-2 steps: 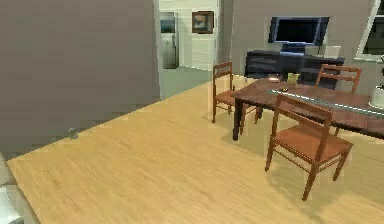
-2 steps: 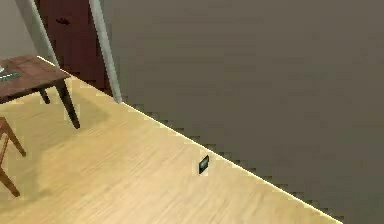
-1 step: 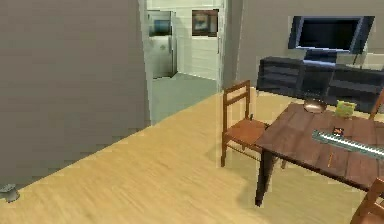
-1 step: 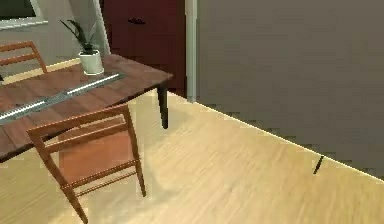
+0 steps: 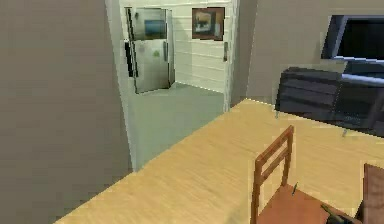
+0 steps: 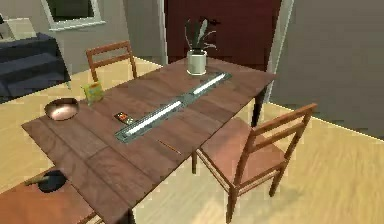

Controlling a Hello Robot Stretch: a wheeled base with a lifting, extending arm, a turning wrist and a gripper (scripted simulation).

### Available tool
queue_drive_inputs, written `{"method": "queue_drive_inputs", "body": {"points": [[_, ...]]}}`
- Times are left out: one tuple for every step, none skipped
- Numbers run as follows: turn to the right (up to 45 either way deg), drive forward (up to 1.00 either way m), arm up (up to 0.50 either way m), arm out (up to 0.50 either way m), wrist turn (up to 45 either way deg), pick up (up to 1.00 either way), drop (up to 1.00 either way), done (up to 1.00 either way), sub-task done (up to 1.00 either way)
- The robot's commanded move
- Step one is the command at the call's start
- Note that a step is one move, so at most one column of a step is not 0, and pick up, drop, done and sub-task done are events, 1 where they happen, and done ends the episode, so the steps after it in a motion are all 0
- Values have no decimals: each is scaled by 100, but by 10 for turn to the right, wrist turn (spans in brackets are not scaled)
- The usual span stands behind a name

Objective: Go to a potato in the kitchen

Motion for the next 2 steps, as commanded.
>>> {"method": "queue_drive_inputs", "body": {"points": [[0, 100, 0, 0, 0, 0, 0, 0, 0], [-30, 0, 0, 0, 0, 0, 0, 0, 0]]}}
